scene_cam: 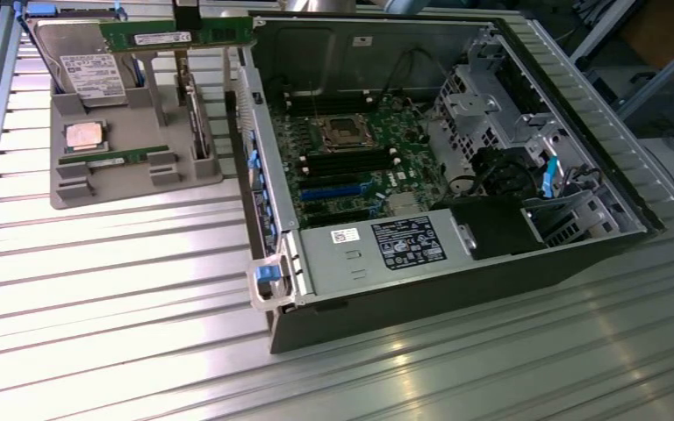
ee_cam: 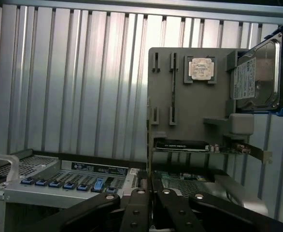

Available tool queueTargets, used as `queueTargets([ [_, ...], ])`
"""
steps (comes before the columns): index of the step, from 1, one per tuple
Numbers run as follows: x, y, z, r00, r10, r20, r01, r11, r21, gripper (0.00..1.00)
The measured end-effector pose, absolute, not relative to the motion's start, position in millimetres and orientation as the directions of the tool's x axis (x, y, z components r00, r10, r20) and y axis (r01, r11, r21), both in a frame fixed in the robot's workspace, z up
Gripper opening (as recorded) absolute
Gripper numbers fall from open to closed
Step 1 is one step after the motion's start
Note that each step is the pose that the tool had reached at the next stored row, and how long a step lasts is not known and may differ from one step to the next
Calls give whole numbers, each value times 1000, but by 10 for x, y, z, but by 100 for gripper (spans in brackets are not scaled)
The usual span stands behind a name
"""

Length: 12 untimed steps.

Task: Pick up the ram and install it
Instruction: 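Pick up the ram and move it above insertion slot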

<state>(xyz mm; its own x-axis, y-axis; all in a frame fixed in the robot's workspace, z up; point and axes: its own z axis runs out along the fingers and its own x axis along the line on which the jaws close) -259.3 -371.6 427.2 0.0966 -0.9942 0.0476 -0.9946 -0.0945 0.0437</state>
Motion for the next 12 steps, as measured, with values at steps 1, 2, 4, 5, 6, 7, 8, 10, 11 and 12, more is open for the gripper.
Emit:
queueTargets([
  [1, -2574, -3716, 4271, 97, -994, 48, -995, -95, 44, 12],
  [2, -2549, -3716, 4271, 97, -994, 48, -995, -95, 44, 12],
  [4, -2521, -3716, 4271, 97, -994, 48, -995, -95, 44, 12],
  [5, -2501, -3716, 4271, 97, -994, 48, -994, -95, 44, 12],
  [6, -2477, -3716, 4270, 98, -994, 48, -994, -95, 44, 12],
  [7, -2461, -3716, 4270, 98, -994, 48, -994, -96, 44, 12],
  [8, -2445, -3716, 4270, 98, -994, 48, -994, -96, 44, 12],
  [10, -2413, -3716, 4270, 98, -994, 48, -994, -96, 44, 12],
  [11, -2403, -3716, 4270, 98, -994, 48, -994, -96, 44, 12],
  [12, -2388, -3716, 4269, 98, -994, 48, -994, -96, 44, 12],
])
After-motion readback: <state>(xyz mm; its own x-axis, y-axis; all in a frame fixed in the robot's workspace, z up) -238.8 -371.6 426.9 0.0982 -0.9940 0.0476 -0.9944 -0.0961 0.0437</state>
